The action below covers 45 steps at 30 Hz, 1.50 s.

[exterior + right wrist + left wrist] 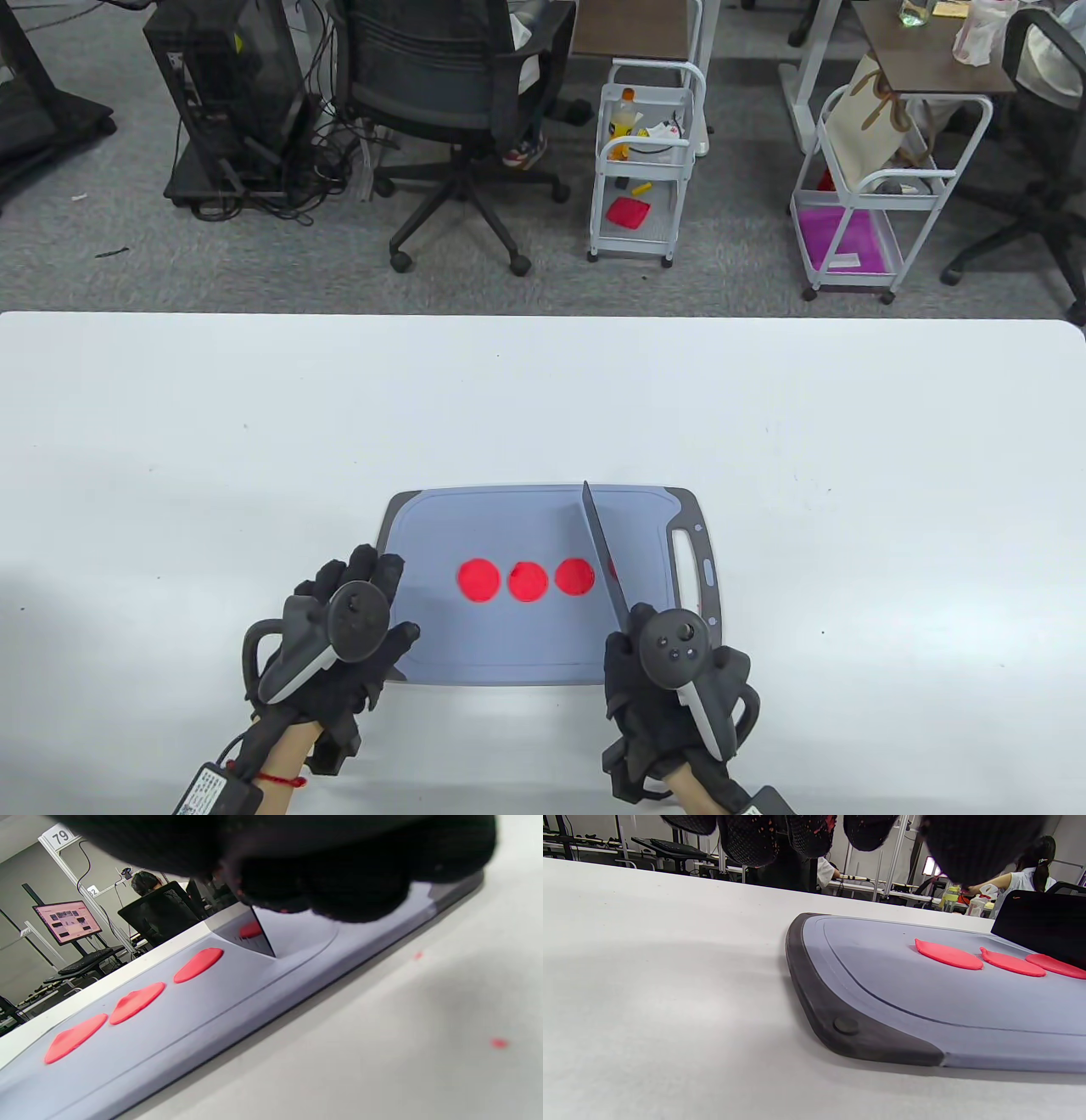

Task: Chop plasticine discs into granules with repetitive downward strikes

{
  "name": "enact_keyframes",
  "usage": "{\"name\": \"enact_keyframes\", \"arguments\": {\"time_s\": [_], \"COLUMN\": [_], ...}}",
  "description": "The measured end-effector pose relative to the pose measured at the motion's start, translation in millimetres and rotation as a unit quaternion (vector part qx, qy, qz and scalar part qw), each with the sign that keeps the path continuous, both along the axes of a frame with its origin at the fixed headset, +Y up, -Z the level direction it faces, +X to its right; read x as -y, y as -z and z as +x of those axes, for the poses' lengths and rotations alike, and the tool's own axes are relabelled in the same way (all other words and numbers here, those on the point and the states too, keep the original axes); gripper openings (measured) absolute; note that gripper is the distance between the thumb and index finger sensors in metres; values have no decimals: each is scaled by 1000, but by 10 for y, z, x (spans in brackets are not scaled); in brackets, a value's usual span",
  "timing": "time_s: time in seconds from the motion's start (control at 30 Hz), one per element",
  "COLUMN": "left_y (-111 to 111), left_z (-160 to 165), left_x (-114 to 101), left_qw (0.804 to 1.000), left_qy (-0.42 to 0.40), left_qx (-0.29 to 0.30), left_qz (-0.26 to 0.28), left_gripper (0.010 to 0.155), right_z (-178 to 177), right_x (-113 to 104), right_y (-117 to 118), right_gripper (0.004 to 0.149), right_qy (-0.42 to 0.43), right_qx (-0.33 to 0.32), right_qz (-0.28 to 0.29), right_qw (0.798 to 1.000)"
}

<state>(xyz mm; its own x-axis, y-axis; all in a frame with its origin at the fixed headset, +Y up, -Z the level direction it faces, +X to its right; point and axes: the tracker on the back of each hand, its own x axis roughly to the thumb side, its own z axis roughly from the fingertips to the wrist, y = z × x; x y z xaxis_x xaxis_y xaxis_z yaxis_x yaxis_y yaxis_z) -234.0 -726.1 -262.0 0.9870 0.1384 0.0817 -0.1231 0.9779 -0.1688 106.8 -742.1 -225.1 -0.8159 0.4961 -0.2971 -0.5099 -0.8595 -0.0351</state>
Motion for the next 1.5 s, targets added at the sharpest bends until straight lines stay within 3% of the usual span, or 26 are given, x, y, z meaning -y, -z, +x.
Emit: {"name": "enact_keyframes", "arguments": {"time_s": [0.37,0.53,0.73,0.9,1.03,1.17,1.5], "left_y": [11,24,-16,-36,-14,-1,-6], "left_z": [19,25,0,-73,-77,-77,-58], "left_x": [12,-1,-28,-64,-63,-45,-31], "left_qw": [1000,1000,1000,1000,1000,1000,1000], "left_qy": [1,-1,1,-21,-20,-15,-14], "left_qx": [2,-1,3,2,3,4,5], "left_qz": [-7,-6,11,18,14,8,0], "left_gripper": [80,80,79,79,79,80,79], "right_z": [-131,-191,-837,-1408,-1619,-1672,-1433], "right_x": [0,-172,-197,-140,-56,37,4], "right_y": [11,-34,-15,60,85,73,-22], "right_gripper": [59,60,60,60,60,60,60], "right_qy": [4,0,72,33,47,39,41], "right_qx": [-23,-33,-97,-132,-129,-129,-85], "right_qz": [5,51,17,12,-6,-10,-22], "right_qw": [1000,998,993,991,991,991,995]}}
